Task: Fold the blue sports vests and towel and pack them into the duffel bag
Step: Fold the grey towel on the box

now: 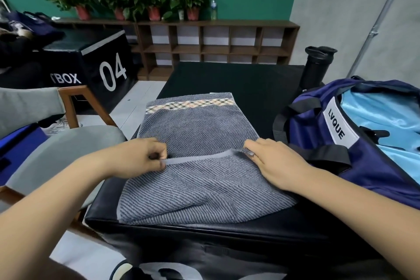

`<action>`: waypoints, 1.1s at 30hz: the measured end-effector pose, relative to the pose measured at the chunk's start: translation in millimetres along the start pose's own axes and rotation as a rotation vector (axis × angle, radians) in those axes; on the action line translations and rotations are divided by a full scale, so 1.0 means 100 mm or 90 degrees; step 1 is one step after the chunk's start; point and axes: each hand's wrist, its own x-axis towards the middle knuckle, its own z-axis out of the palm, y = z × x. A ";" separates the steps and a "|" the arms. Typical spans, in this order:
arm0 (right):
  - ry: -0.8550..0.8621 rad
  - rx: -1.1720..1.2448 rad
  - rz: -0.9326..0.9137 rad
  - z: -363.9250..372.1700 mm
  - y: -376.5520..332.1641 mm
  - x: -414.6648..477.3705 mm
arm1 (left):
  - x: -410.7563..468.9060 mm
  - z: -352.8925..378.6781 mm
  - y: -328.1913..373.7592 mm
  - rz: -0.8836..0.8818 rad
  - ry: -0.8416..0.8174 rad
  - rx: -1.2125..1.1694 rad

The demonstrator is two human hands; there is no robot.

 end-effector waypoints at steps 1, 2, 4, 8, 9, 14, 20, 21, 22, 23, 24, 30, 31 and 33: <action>-0.009 0.006 -0.002 -0.04 -0.02 -0.02 | -0.02 -0.01 0.01 0.001 -0.003 -0.004; -0.022 0.011 -0.002 -0.09 -0.02 -0.06 | -0.03 -0.02 0.03 0.003 -0.010 -0.012; -0.049 0.024 0.003 -0.17 -0.02 -0.18 | -0.08 -0.04 0.08 0.008 -0.032 -0.043; -0.100 0.049 0.039 -0.28 0.02 -0.38 | -0.17 -0.09 0.18 0.021 -0.101 -0.120; -0.098 0.068 0.044 -0.30 0.03 -0.39 | -0.18 -0.10 0.20 0.019 -0.107 -0.134; 0.002 0.233 0.074 -0.40 0.11 -0.35 | -0.18 -0.28 0.22 -0.008 -0.036 -0.206; 0.177 0.585 0.121 -0.68 0.25 -0.17 | -0.18 -0.61 0.15 -0.039 0.051 -0.309; 0.200 0.575 0.135 -0.71 0.26 -0.11 | -0.17 -0.65 0.11 -0.046 0.056 -0.309; 0.217 0.565 0.149 -0.73 0.26 -0.05 | -0.14 -0.67 0.08 -0.056 0.062 -0.302; 0.230 0.565 0.164 -0.75 0.26 0.02 | -0.09 -0.69 0.03 -0.069 0.073 -0.295; 0.243 0.578 0.177 -0.77 0.24 0.10 | -0.03 -0.70 -0.02 -0.078 0.094 -0.301; 0.392 0.586 0.294 -0.81 0.25 0.78 | 0.47 -0.67 -0.26 -0.121 0.310 -0.634; 0.408 0.590 0.310 -0.77 0.28 0.92 | 0.57 -0.65 -0.29 -0.129 0.331 -0.687; 0.422 0.560 0.338 -0.67 0.34 1.19 | 0.80 -0.61 -0.36 -0.158 0.365 -0.774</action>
